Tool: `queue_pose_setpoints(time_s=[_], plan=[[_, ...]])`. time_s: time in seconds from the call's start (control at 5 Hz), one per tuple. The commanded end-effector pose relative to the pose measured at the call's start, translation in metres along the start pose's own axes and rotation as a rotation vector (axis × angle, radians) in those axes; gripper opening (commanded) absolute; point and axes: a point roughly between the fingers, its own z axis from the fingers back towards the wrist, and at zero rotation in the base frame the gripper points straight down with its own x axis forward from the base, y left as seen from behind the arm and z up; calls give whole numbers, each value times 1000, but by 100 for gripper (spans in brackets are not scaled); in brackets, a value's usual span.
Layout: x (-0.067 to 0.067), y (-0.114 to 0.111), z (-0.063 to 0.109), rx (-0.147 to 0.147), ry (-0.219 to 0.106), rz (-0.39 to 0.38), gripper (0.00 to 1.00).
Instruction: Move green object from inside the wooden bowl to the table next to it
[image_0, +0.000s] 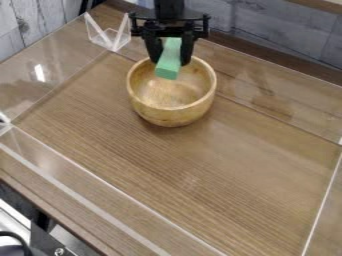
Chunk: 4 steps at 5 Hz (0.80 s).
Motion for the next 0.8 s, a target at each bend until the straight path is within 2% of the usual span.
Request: queue_pose_setpoints(time_s=[0.0, 0.4, 0.6], plan=[[7, 4, 31, -7, -75, 10, 0], [-5, 4, 32, -3, -69, 31, 0], [-6, -1, 34, -4, -64, 8, 0]])
